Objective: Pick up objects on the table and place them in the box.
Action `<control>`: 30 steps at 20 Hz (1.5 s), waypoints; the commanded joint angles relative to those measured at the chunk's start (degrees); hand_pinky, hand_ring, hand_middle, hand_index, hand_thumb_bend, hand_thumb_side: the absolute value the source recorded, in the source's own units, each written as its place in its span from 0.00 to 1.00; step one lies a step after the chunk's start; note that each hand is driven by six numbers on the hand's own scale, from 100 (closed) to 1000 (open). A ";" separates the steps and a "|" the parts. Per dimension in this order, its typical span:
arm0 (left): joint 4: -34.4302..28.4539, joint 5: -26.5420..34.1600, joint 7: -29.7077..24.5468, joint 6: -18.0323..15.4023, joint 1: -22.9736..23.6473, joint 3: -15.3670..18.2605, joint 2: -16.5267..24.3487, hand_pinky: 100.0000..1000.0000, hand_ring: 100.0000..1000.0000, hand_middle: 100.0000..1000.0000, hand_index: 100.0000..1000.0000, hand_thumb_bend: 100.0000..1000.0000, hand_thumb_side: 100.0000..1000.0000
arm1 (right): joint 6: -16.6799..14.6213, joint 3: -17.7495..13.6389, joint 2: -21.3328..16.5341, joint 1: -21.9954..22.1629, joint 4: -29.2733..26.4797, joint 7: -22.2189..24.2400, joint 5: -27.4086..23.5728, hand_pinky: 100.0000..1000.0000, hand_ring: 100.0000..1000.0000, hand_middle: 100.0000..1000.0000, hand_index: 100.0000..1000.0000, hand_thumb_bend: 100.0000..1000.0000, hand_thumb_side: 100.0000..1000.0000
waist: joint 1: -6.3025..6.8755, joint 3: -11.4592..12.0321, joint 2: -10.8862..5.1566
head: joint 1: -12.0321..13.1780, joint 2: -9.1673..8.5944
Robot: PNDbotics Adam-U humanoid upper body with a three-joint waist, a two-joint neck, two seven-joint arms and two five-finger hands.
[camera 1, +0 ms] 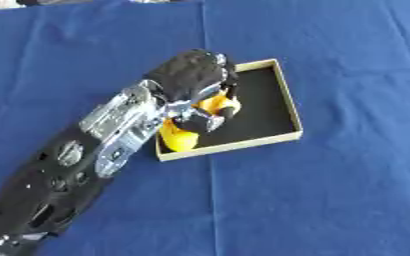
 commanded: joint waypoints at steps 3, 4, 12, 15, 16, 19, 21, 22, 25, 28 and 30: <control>0.31 -2.86 -2.97 0.22 0.25 0.66 0.72 0.89 0.92 0.86 1.00 0.12 0.11 | -0.09 -0.59 -1.28 0.03 -0.57 0.05 0.33 0.79 0.90 0.76 0.80 0.00 0.91 | -0.47 0.06 -1.51 | 0.47 -0.47; -0.13 -3.57 -2.91 0.78 0.37 1.01 0.99 0.90 0.94 0.87 1.00 0.16 0.21 | -0.08 -0.58 -1.33 0.14 -0.54 0.07 0.36 0.79 0.90 0.76 0.80 0.00 0.91 | -0.48 0.14 -1.61 | 0.43 -0.47; -12.52 -1.25 3.71 6.29 0.65 8.07 4.24 0.89 0.91 0.84 0.93 0.00 0.40 | -0.83 -1.62 -1.66 0.73 -0.89 -0.81 0.51 0.79 0.89 0.76 0.80 0.00 0.90 | -0.51 0.58 -1.82 | -0.88 -0.33; -21.04 5.19 9.82 9.06 0.35 13.55 6.12 0.88 0.87 0.81 0.85 0.00 0.48 | -2.37 -2.71 -1.54 1.23 -0.93 -1.86 0.60 0.79 0.89 0.76 0.80 0.00 0.89 | -0.59 0.76 -1.55 | -2.39 -0.76; -23.33 7.37 12.36 9.98 0.35 15.17 6.79 0.88 0.87 0.80 0.85 0.00 0.48 | -2.96 -3.04 -1.49 1.41 -0.93 -2.20 0.63 0.79 0.89 0.76 0.80 0.00 0.89 | -0.60 0.80 -1.44 | -2.75 -0.98; -26.52 14.42 21.79 10.88 -0.09 19.38 8.55 0.89 0.83 0.77 0.77 0.00 0.51 | -5.09 -3.93 -1.28 1.90 -0.93 -3.05 0.93 0.79 0.89 0.76 0.80 0.00 0.88 | -0.69 0.84 -1.16 | -3.50 -1.59; -26.84 19.34 27.59 9.89 -0.27 21.37 9.80 0.89 0.81 0.75 0.76 0.00 0.52 | -6.64 -4.41 -1.14 2.23 -0.93 -3.47 1.26 0.79 0.89 0.76 0.80 0.00 0.87 | -0.78 0.89 -0.96 | -3.63 -1.88; -26.89 21.58 30.39 8.99 -0.25 22.35 10.49 0.89 0.81 0.75 0.76 0.00 0.52 | -7.52 -4.69 -1.00 2.42 -0.93 -3.72 1.45 0.79 0.89 0.76 0.80 0.00 0.87 | -0.84 0.92 -0.83 | -3.63 -2.02; -26.93 27.47 37.61 5.65 0.68 25.24 12.60 0.89 0.78 0.72 0.74 0.00 0.52 | -10.31 -5.69 -0.43 3.34 -0.93 -4.59 2.16 0.79 0.88 0.76 0.80 0.00 0.85 | -1.13 1.13 -0.31 | -3.36 -2.27; -26.94 31.09 43.58 2.31 3.06 28.45 14.89 0.90 0.78 0.72 0.74 0.00 0.54 | -13.26 -6.67 0.21 4.54 -0.93 -5.55 3.26 0.79 0.88 0.76 0.80 0.00 0.84 | -1.48 1.47 0.23 | -3.06 -2.59; -26.94 33.06 47.42 0.77 5.28 30.48 16.06 0.90 0.78 0.72 0.75 0.00 0.58 | -15.06 -7.03 0.49 5.00 -0.93 -6.10 3.94 0.79 0.88 0.76 0.80 0.00 0.84 | -1.68 1.65 0.49 | -2.68 -2.79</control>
